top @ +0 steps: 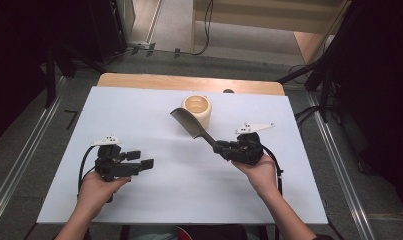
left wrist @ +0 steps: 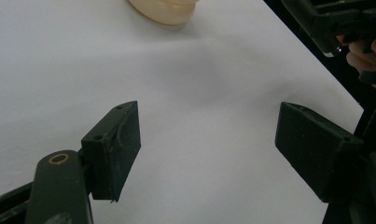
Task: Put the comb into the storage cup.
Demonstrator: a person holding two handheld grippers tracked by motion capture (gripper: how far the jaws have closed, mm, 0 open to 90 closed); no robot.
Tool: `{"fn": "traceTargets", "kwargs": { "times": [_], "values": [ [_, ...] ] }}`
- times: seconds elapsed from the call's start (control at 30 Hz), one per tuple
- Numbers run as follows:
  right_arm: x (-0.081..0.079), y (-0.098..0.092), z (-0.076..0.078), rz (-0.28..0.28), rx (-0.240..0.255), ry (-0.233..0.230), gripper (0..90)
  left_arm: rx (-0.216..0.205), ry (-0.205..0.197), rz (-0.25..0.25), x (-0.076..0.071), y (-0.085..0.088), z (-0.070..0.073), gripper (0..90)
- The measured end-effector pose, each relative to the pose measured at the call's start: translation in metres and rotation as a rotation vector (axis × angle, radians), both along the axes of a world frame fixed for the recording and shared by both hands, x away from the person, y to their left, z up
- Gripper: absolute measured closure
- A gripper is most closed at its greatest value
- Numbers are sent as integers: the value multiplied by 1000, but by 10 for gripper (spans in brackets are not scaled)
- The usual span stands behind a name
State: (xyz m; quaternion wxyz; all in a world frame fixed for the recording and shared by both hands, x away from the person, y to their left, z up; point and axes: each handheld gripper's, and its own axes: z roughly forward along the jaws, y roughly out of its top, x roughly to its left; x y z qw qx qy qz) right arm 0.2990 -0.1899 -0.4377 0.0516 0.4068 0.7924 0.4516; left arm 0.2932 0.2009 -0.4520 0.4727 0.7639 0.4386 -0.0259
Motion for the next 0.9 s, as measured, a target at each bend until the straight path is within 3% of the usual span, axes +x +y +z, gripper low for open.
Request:
{"fn": "traceTargets", "kwargs": {
  "times": [0.4, 0.9],
  "values": [
    [5, 35, 0, -32, -16, -73, 704, -12, -6, 22, 4, -9, 8, 248],
    [17, 69, -3, -42, -36, -98, 704, -46, -2, 98, 16, -15, 15, 248]
  ]
}}
